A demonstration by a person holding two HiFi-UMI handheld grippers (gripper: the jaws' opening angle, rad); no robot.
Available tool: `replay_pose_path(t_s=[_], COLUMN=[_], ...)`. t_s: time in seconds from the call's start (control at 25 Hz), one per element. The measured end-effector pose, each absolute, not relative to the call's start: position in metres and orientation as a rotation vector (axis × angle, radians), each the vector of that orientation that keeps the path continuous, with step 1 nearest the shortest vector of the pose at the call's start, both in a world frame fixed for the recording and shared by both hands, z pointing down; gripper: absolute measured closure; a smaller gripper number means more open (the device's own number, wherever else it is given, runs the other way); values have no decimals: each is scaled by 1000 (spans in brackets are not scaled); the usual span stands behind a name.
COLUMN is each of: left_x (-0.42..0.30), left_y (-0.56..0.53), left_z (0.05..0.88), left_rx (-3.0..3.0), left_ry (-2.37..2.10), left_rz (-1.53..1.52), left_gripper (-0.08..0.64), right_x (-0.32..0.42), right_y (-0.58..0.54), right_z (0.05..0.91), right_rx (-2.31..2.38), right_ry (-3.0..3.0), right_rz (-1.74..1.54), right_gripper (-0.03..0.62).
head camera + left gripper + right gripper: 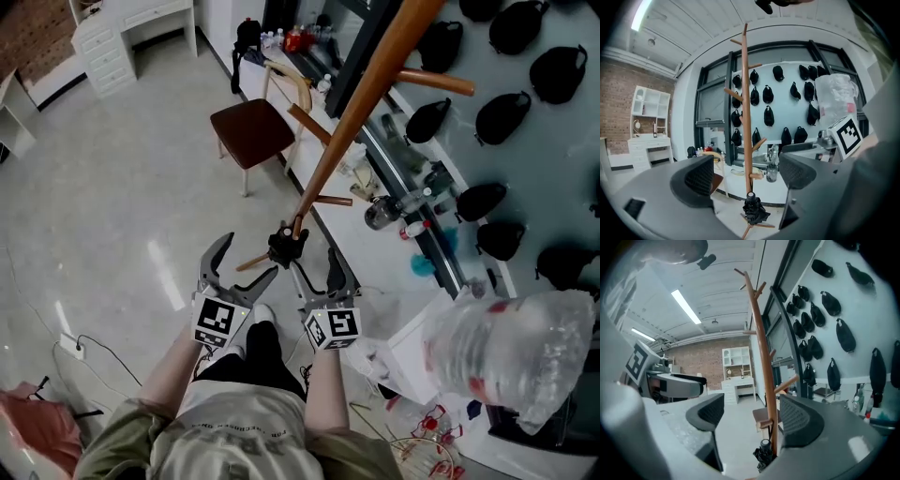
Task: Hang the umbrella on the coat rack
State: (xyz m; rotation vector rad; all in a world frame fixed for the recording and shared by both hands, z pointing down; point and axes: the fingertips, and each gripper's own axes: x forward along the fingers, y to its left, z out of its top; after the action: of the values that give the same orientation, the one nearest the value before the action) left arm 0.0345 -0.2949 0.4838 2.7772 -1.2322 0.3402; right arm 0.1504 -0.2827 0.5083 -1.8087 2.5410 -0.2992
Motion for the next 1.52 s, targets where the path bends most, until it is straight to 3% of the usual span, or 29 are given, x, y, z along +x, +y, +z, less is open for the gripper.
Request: replay_pose_path(t_s=[0.12,0.28,0.36,0.44,0.52,0.6,0.76,1.52], left_x=[27,20,17,12,7,6,8,10], left_y=[-288,-291,-294,-294,-290,-286,-277,-267], left_z=[444,396,377,360,345,333,311,287], left_rx=[2786,2796,2801,2803,2805,2811,2850,2945], left_ry=[-1254,-1332,-1369,-1424,-1487,-1506,-1511,-1398], left_rz=[291,186,129,66,10,-21,-74,-199], left_gripper=[125,271,332,393,492,524,549,551], right_x=[153,159,162,163,164,165,163,147], right_y=[-265,-251,-247,-240,-233,-226,-215,-207], right_z=[455,393,370,353,341,333,319,286], right_rx=[-1836,-1881,-1898,-1911,-1925,-1942,-1973,-2120], right_ry=[2471,2399,2371,2353,2335,2322,2304,2199], right_rz=[-253,-111,-47,1,27,50,117,350], right_gripper=[233,257,341,383,444,504,591,594])
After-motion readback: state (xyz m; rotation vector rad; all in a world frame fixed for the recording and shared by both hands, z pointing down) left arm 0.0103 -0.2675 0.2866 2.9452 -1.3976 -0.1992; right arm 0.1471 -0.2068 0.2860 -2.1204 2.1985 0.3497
